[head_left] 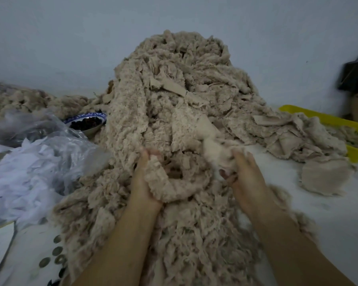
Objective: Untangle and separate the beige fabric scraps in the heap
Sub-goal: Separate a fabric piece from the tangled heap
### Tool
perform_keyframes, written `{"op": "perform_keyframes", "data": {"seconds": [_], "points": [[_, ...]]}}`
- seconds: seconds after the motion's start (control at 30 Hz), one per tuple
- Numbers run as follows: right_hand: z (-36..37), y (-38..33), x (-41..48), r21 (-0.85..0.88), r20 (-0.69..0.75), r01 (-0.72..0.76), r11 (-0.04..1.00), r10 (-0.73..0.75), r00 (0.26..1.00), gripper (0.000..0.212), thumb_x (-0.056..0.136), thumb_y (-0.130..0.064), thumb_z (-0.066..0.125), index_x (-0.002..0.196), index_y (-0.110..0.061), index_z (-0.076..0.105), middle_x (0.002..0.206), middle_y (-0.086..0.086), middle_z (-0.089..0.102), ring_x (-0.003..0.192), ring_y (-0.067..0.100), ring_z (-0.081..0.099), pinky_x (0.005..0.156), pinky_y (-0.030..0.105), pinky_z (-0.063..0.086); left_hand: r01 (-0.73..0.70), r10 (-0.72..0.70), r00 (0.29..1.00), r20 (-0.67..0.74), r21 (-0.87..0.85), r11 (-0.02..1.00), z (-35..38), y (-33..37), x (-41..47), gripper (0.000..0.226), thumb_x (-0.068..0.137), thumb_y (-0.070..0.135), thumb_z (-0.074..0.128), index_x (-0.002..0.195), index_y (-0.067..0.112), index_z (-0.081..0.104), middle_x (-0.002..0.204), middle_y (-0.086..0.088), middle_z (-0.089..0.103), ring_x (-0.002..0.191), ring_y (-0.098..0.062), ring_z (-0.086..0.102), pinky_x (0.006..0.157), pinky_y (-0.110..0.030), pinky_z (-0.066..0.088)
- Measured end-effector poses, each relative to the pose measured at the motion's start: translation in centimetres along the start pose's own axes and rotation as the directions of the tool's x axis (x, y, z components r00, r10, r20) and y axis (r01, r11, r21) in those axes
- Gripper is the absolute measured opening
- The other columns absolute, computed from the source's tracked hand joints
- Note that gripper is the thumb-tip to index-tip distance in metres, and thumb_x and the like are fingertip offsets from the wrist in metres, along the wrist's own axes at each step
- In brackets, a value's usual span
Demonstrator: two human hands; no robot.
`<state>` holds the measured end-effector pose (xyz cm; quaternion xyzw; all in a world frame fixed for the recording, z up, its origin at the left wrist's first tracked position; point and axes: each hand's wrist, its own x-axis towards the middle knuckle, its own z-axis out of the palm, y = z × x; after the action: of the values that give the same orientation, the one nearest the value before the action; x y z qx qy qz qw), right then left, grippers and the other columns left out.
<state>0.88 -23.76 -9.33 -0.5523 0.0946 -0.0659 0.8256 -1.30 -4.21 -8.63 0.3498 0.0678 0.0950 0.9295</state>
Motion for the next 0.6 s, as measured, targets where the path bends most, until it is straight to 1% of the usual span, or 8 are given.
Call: {"op": "perform_keyframes", "data": {"seconds": [0.07,0.13,0.17,0.23,0.3,0.37,0.47,0.6], "points": [[0.8,0.8,-1.2,-0.432,0.070,0.271,0.860,-0.267,0.961,0.028,0.096,-0.049,0.054,0.118,-0.031,0.050,0.117,-0.012,0.053,0.100,0.001,0.057,0.077,0.017,0.047,-0.027,0.022,0.999,0.034,0.174,0.984,0.8,-0.6,-0.8,0.037,0.088,0.047,0.056,0.066,0.024,0.075,0.064,0.005,0.061,0.051,-0.007,0.055,0.049,-0.019,0.048],[1.3,0.5,-2.4,-0.462,0.173,0.513,0.723,-0.494,0.852,0.035,0.090,-0.061,0.053,0.118,-0.042,0.047,0.116,-0.025,0.041,0.108,-0.007,0.049,0.081,0.006,0.042,-0.096,0.086,0.995,0.044,0.325,0.941,1.6,-0.6,-1.4,0.032,0.087,0.047,0.060,0.077,0.023,0.079,0.072,0.003,0.068,0.064,-0.011,0.063,0.060,-0.024,0.054],[1.5,0.5,-2.9,-0.446,0.254,0.582,0.680,-0.527,0.811,0.033,0.086,-0.068,0.052,0.113,-0.049,0.047,0.112,-0.028,0.043,0.106,-0.008,0.050,0.081,0.004,0.041,-0.127,0.114,0.992,0.056,0.385,0.914,2.0,-0.6,-1.6,0.030,0.090,0.045,0.060,0.084,0.023,0.080,0.076,0.001,0.071,0.069,-0.013,0.067,0.062,-0.027,0.056],[2.3,0.8,-3.9,-0.458,0.477,0.610,0.646,-0.401,0.783,0.031,0.081,-0.078,0.046,0.103,-0.056,0.048,0.104,-0.030,0.050,0.097,-0.007,0.055,0.076,0.007,0.043,-0.165,0.129,0.986,0.110,0.455,0.875,3.1,-0.6,-1.7,0.027,0.097,0.039,0.059,0.096,0.021,0.080,0.083,-0.003,0.074,0.076,-0.016,0.070,0.067,-0.028,0.059],[3.1,2.0,-4.6,-0.464,0.647,0.623,0.630,-0.239,0.724,0.028,0.086,-0.076,0.045,0.106,-0.057,0.050,0.103,-0.030,0.056,0.094,-0.006,0.057,0.075,0.013,0.045,-0.170,0.121,0.984,0.128,0.519,0.838,4.0,-1.0,-1.8,0.025,0.099,0.035,0.059,0.100,0.020,0.079,0.088,0.005,0.078,0.082,-0.009,0.073,0.073,-0.023,0.059],[3.1,2.7,-4.4,-0.459,0.614,0.551,0.697,-0.199,0.763,0.029,0.092,-0.062,0.047,0.114,-0.045,0.056,0.108,-0.022,0.064,0.100,-0.002,0.061,0.082,0.022,0.050,-0.104,0.063,0.993,0.097,0.512,0.852,4.7,-1.1,-1.7,0.025,0.099,0.035,0.059,0.098,0.020,0.079,0.088,0.007,0.078,0.081,-0.006,0.073,0.068,-0.020,0.057],[2.0,1.8,-2.9,-0.413,0.342,0.313,0.855,-0.173,0.924,0.021,0.099,-0.045,0.046,0.106,-0.032,0.061,0.104,-0.013,0.071,0.101,0.009,0.067,0.081,0.029,0.053,-0.011,-0.007,0.998,0.059,0.295,0.955,4.4,-1.0,-0.9,0.031,0.101,0.037,0.054,0.093,0.015,0.075,0.068,0.001,0.066,0.064,-0.011,0.065,0.066,-0.025,0.056],[2.3,1.6,-1.9,-0.153,0.254,0.019,0.988,0.021,0.967,0.035,0.105,-0.035,0.045,0.133,-0.019,0.058,0.124,0.003,0.068,0.114,0.019,0.065,0.100,0.047,0.051,0.040,-0.040,0.999,-0.004,0.022,0.999,3.3,-1.7,-0.2,0.037,0.105,0.034,0.044,0.083,0.012,0.062,0.048,0.006,0.036,0.036,-0.005,0.031,0.042,-0.016,0.038]]}}
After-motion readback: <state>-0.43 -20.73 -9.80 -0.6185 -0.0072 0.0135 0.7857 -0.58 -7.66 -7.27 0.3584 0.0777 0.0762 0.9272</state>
